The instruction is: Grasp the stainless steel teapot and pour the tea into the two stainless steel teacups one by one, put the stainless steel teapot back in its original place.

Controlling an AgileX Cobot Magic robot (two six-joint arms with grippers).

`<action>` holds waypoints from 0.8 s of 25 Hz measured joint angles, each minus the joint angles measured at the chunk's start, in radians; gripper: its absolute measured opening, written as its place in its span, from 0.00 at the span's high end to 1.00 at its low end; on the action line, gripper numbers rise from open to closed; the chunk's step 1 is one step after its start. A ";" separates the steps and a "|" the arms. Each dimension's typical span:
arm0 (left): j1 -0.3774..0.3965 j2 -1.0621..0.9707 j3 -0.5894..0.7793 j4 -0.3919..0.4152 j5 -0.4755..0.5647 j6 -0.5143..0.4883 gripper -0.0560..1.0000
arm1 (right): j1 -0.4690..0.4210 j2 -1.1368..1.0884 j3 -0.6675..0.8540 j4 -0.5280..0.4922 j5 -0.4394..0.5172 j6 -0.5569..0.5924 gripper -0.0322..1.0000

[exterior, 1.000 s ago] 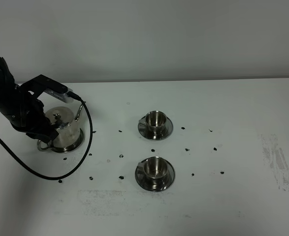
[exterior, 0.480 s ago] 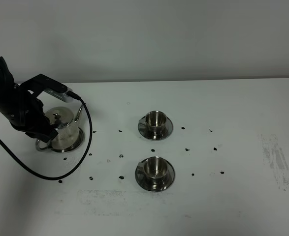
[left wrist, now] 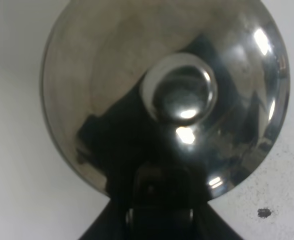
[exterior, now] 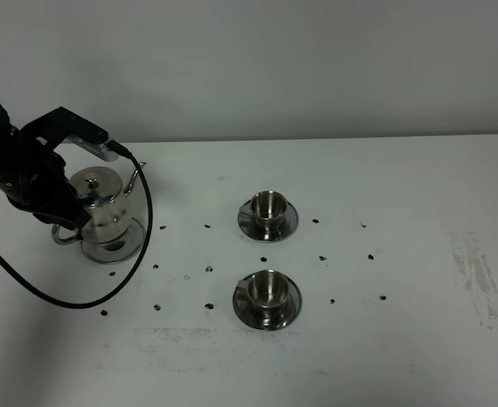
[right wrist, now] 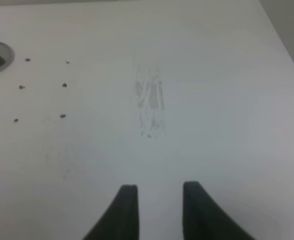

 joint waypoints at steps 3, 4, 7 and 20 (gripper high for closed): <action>0.000 -0.030 0.000 -0.027 0.002 0.030 0.74 | 0.000 0.000 0.000 0.000 0.000 0.000 0.77; -0.002 -0.045 0.000 -0.044 0.002 0.042 0.74 | 0.000 0.000 0.000 0.000 0.000 0.000 0.77; -0.018 -0.084 0.000 -0.065 -0.005 0.072 0.74 | 0.000 0.000 0.000 0.000 0.000 0.000 0.77; -0.057 -0.095 -0.123 -0.176 0.011 0.135 0.74 | 0.000 0.000 0.000 0.000 0.000 0.000 0.77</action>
